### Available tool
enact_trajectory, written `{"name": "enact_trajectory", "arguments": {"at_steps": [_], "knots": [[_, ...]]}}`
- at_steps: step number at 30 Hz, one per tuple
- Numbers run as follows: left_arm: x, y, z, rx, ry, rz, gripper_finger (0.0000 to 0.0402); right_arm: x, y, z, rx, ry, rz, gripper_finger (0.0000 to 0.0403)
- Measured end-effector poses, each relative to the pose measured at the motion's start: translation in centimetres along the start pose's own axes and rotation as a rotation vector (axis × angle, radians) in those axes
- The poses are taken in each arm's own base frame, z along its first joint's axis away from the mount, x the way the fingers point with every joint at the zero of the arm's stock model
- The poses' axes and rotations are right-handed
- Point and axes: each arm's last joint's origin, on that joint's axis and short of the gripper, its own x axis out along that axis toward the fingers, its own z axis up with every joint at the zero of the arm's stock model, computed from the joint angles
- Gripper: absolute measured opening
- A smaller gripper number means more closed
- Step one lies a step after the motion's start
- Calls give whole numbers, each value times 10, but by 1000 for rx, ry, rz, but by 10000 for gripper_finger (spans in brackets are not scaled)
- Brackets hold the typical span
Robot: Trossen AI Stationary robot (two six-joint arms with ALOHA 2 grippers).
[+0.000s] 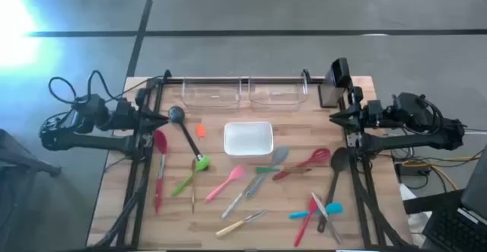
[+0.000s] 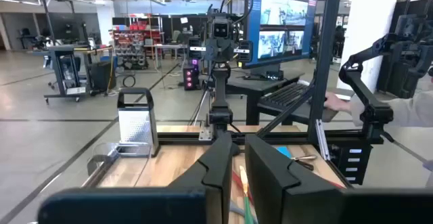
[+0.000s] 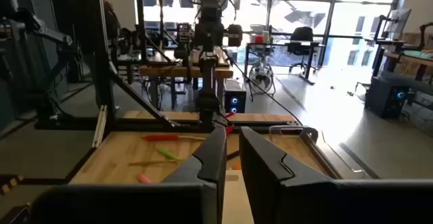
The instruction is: Pick & Place Kitchen Items
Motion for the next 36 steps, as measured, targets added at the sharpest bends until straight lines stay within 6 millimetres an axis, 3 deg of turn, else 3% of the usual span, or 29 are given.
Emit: {"name": "enact_trajectory", "arguments": {"at_steps": [29, 36], "knots": [[0, 0, 0, 0, 0, -1, 48, 0, 0, 0, -13, -2, 0, 38], [0, 0, 0, 0, 0, 0, 44, -1, 0, 13, -44, -135, -2, 38]]}}
